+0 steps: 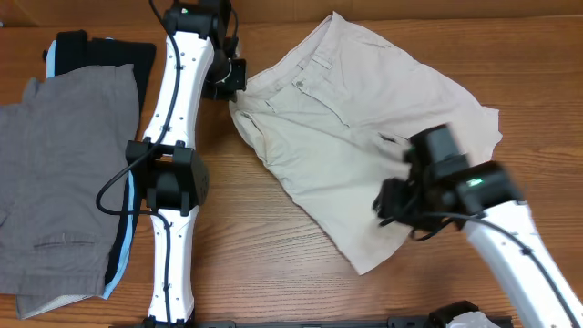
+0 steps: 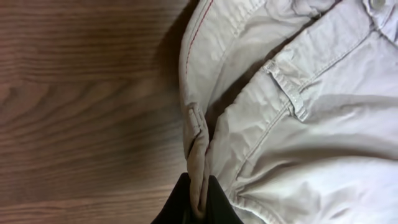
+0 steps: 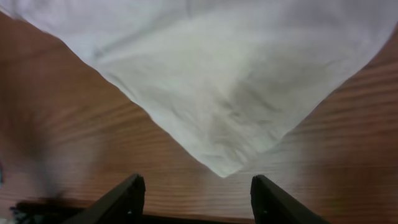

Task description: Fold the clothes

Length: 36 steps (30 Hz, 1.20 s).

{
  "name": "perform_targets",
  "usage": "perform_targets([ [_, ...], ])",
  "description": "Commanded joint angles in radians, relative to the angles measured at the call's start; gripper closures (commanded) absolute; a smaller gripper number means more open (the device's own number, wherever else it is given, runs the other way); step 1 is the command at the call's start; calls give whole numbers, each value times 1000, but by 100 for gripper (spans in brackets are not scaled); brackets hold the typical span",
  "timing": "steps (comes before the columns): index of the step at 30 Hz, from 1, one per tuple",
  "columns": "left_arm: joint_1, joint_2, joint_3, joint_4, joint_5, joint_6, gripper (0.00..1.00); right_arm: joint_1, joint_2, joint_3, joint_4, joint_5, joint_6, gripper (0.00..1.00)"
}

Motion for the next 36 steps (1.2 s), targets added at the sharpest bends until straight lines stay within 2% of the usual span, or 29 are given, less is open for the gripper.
perform_targets([
  [1,-11,-15,-4,10,9,-5,96,100,-3,-109,76,31,171,42],
  [6,-13,-15,-4,26,9,-3,96,258,30,-250,246,30,222,41],
  [10,-13,-15,-4,30,9,-3,96,348,98,-290,279,85,306,40],
  [23,0,-15,-4,24,9,-2,96,444,345,-293,355,106,406,32],
  [25,2,-15,-4,18,9,3,96,452,352,-293,351,106,445,38],
  [26,2,-15,-3,14,9,14,96,453,352,-293,348,106,462,48],
  [27,3,-15,3,5,9,20,96,452,351,-293,343,107,483,59],
  [28,5,-16,10,-5,8,26,96,452,348,-292,339,109,506,83],
  [29,8,-21,19,-19,8,25,96,452,343,-291,327,117,534,96],
  [33,26,-60,61,-56,8,25,96,443,283,-259,212,169,584,96],
  [36,43,-118,79,-96,4,53,96,422,175,-200,82,217,578,96],
])
